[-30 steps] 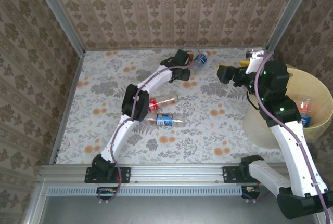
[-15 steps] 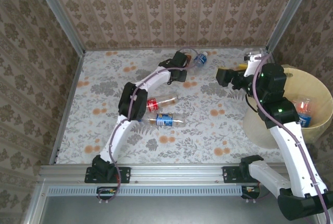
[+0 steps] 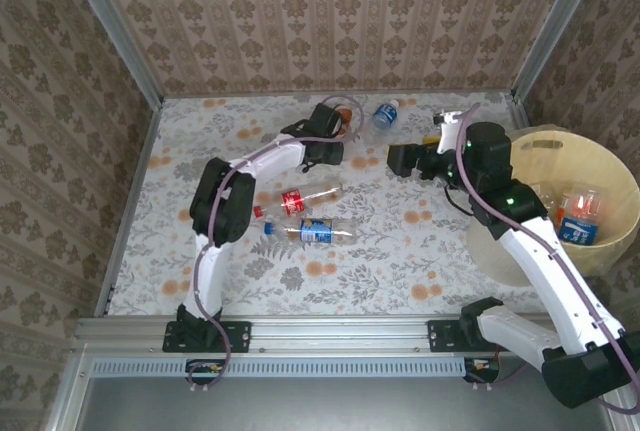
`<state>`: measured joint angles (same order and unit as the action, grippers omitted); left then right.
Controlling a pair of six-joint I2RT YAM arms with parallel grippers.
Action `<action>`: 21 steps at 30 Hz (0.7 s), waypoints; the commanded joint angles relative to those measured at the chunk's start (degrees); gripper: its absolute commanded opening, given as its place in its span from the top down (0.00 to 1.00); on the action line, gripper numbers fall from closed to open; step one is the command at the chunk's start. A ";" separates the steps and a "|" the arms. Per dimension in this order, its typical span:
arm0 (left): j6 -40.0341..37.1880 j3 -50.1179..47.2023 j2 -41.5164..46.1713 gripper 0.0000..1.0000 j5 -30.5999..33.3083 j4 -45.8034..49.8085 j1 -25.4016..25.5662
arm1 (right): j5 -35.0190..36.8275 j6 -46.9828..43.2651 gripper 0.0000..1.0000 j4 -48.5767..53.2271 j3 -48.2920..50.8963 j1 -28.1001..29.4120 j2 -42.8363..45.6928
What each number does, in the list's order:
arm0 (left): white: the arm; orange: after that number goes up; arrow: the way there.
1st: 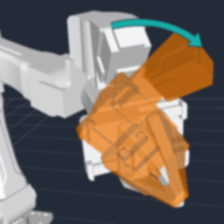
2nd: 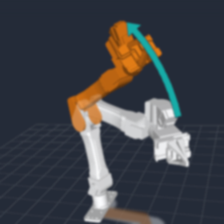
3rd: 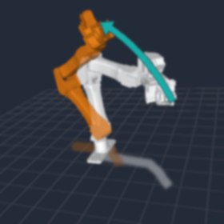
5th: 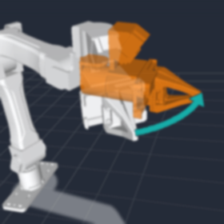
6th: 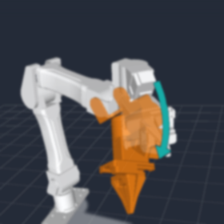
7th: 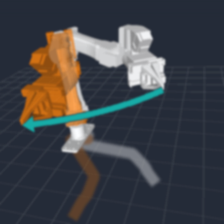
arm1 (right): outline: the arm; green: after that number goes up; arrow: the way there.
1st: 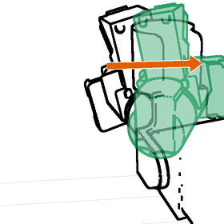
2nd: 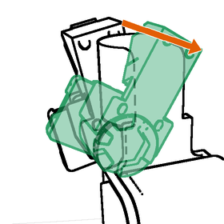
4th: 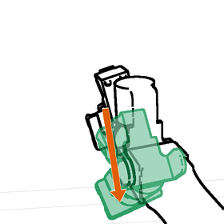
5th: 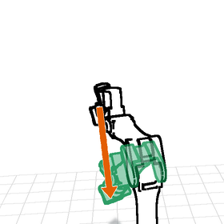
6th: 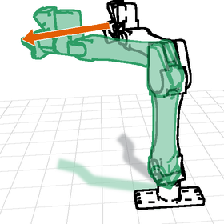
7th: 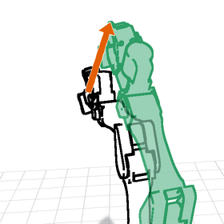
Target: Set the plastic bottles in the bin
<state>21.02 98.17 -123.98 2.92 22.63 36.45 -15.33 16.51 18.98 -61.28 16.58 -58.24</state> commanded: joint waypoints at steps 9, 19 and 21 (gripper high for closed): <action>4.11 -12.97 17.87 0.66 -9.90 -9.84 -1.38 | 3.68 5.33 0.00 -6.66 -0.61 1.77 -4.28; 6.66 -22.69 30.76 0.66 -25.81 -19.60 -1.73 | -3.31 13.72 0.00 -15.15 -2.09 1.73 -9.84; 6.84 -23.85 32.07 0.66 -28.22 -21.01 -1.73 | -5.99 15.82 0.00 -18.71 -2.03 1.74 -10.99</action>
<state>26.52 76.05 -94.02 -18.28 6.09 35.14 -16.16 27.90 7.16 -61.45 18.06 -68.23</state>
